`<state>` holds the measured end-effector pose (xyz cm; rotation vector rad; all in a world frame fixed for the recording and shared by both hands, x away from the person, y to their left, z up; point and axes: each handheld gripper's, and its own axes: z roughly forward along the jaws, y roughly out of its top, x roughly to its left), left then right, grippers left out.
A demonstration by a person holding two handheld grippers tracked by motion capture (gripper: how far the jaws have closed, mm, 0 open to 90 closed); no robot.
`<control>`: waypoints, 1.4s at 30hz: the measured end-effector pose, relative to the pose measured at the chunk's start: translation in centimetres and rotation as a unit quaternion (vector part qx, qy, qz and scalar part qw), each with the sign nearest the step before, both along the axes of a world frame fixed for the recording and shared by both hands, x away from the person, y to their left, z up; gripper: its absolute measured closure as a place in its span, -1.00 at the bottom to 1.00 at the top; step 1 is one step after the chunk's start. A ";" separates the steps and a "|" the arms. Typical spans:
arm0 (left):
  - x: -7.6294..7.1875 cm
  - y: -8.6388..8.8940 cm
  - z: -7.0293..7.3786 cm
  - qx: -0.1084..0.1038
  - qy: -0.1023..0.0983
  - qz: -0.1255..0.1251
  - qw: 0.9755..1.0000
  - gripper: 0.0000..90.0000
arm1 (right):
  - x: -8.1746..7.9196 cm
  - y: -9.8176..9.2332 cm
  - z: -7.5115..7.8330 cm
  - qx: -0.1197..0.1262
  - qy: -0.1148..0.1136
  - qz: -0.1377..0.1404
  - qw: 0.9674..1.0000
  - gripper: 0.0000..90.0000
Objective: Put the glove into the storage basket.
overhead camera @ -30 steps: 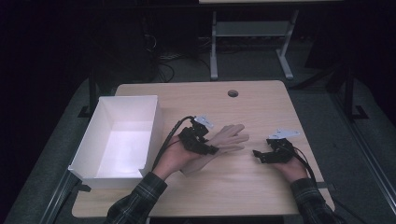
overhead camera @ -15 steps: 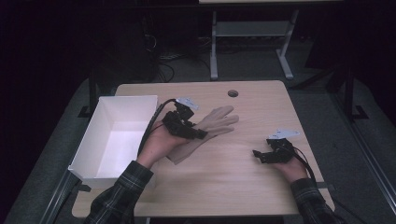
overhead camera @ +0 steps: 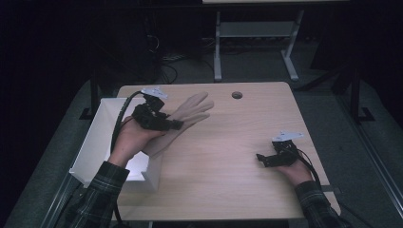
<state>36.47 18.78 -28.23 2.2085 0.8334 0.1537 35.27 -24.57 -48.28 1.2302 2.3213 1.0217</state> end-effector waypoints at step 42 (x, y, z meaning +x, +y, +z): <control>0.4 13.5 -9.1 0.041 0.034 0.189 0.980 0.51 | 0.0 0.0 0.0 -0.001 0.001 0.001 1.000 -0.77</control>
